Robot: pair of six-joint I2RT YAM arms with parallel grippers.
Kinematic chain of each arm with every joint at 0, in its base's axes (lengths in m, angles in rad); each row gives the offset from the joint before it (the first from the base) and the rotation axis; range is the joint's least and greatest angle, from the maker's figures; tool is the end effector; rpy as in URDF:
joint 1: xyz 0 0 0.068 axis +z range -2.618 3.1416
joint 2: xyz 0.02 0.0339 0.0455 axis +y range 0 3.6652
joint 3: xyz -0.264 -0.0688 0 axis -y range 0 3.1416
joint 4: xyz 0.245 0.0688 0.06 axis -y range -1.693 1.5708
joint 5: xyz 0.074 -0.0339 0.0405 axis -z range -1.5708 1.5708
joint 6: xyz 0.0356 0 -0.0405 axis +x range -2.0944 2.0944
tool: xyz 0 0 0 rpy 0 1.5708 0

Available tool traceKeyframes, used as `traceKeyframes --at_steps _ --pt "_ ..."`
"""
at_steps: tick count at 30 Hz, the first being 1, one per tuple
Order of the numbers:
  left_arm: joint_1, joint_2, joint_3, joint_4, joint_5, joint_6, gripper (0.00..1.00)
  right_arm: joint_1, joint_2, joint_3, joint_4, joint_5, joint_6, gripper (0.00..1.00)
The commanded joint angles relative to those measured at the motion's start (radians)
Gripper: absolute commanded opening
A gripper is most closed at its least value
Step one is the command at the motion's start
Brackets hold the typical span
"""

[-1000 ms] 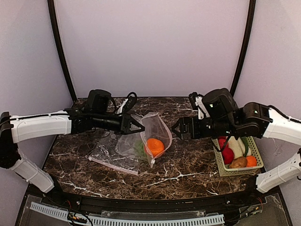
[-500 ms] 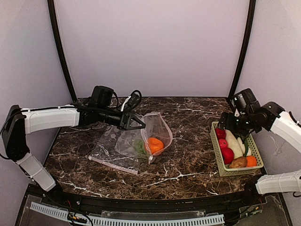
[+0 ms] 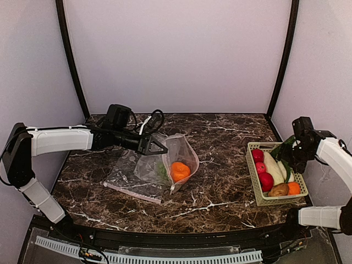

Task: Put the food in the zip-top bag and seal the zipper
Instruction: Pick up the fake vegetable from the bin.

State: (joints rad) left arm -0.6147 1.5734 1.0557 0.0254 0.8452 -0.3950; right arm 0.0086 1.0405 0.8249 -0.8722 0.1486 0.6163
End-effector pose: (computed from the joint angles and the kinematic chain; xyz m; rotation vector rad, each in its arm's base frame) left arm 0.2700 -0.2232 0.2622 0.8079 2.0661 -1.4632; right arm 0.1894 -0.0036 0.2507 0.8353 2.5023 0.0129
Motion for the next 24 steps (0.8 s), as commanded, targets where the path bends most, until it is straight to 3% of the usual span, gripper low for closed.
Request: traceKeyframes --at_steps 1,13,24 --pt "0.008 -0.003 -0.005 -0.045 -0.009 0.033 0.01 -0.077 0.018 -0.012 0.052 -0.027 -0.033 0.81" --pt "0.008 -0.014 -0.004 -0.053 0.002 0.026 0.01 -0.139 0.128 -0.06 0.123 -0.003 -0.059 0.69" --pt "0.009 -0.008 -0.006 -0.039 0.022 0.005 0.01 -0.141 0.154 -0.081 0.15 -0.011 -0.07 0.45"
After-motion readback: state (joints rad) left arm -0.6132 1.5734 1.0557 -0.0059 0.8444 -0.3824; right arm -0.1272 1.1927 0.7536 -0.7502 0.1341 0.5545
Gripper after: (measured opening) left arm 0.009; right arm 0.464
